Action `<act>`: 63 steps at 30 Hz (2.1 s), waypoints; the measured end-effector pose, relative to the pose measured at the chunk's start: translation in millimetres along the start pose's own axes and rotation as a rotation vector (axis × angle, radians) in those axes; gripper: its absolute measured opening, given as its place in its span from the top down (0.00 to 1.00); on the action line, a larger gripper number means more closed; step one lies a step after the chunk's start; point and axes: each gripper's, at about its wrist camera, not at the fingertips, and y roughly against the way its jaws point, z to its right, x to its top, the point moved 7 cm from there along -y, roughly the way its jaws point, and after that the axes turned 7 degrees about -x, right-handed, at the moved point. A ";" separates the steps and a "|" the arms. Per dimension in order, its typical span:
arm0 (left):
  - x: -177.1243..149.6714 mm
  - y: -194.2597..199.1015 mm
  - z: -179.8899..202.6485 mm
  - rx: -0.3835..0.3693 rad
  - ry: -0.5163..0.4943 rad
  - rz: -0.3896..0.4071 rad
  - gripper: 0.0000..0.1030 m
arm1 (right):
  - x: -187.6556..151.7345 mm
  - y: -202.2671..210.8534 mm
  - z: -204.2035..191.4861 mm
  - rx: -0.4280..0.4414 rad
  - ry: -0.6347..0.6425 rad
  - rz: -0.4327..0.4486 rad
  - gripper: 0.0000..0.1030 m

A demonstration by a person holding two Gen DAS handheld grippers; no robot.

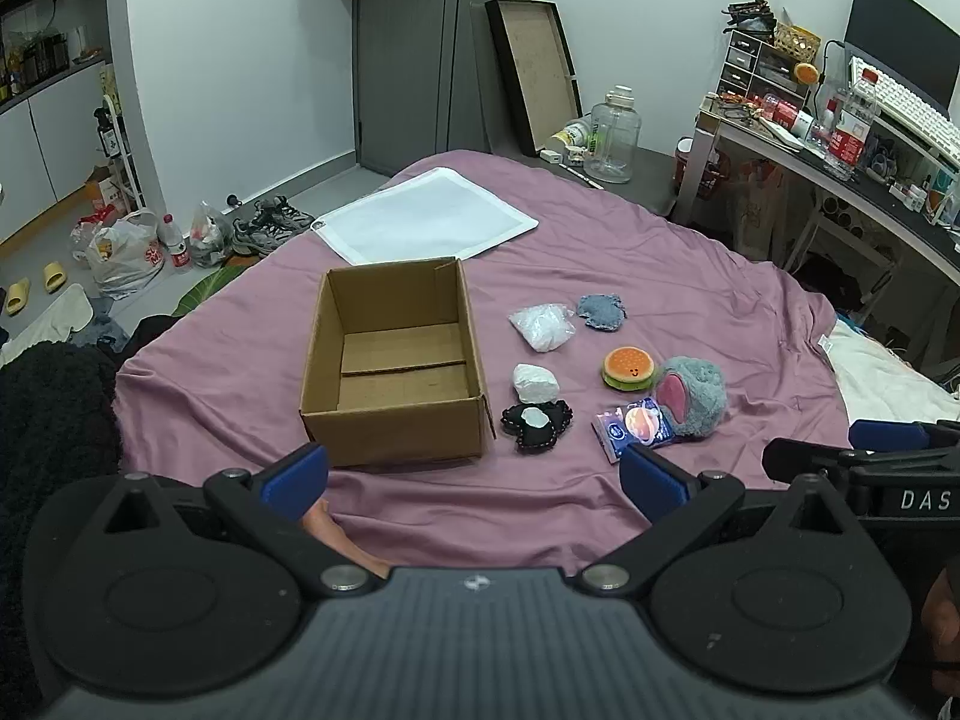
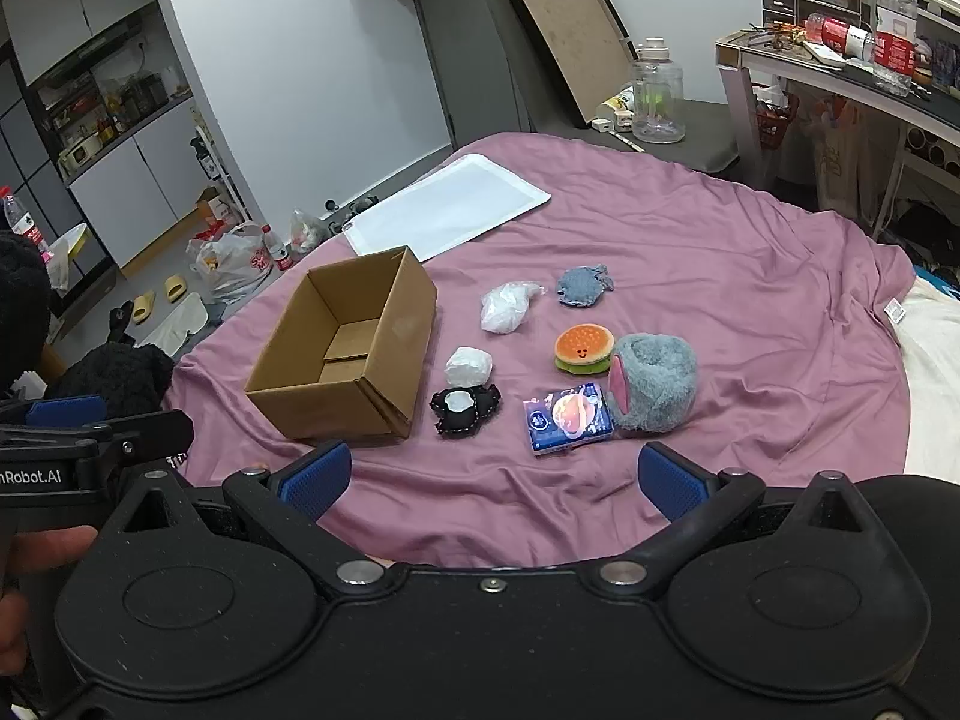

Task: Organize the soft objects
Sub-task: 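Move both tools toward the soft objects beside the cardboard box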

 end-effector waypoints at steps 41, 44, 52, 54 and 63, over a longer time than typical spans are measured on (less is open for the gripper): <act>1.9 -21.5 15.3 -0.043 -0.025 -0.034 0.00 | 5.7 -0.8 2.0 -0.004 0.004 0.002 0.00; 0.4 -29.3 18.0 -0.068 0.009 -0.057 0.00 | 5.9 -6.4 6.1 0.010 -0.010 0.003 0.00; 3.1 -49.0 14.8 -0.037 0.028 -0.096 0.00 | 4.8 -24.1 18.7 0.004 -0.039 0.000 0.00; 4.5 -54.1 14.6 -0.018 0.018 -0.094 0.00 | 4.5 -29.6 22.6 0.005 -0.054 -0.004 0.00; 8.8 -81.9 17.0 -0.063 0.042 -0.110 0.01 | 3.8 -53.3 46.0 -0.016 -0.131 -0.009 0.00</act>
